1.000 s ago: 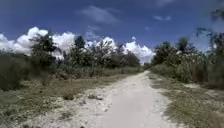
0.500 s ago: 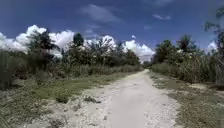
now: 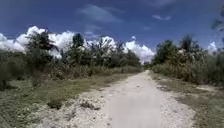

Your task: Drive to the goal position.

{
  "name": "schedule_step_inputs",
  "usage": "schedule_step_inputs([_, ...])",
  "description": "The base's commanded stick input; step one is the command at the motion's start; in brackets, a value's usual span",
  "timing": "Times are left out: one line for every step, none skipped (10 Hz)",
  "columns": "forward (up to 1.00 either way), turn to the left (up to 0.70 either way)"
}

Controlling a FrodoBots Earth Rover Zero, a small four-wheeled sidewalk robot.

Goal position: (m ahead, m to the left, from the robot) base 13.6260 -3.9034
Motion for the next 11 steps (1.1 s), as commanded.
schedule_step_inputs([0.50,0.00])
schedule_step_inputs([0.50,0.00])
schedule_step_inputs([0.50,0.00])
schedule_step_inputs([0.50,0.00])
schedule_step_inputs([0.50,0.00])
schedule_step_inputs([0.46,0.00])
schedule_step_inputs([0.41,0.00])
schedule_step_inputs([0.50,0.00])
schedule_step_inputs([0.50,0.00])
schedule_step_inputs([0.50,0.00])
schedule_step_inputs([0.50,0.00])
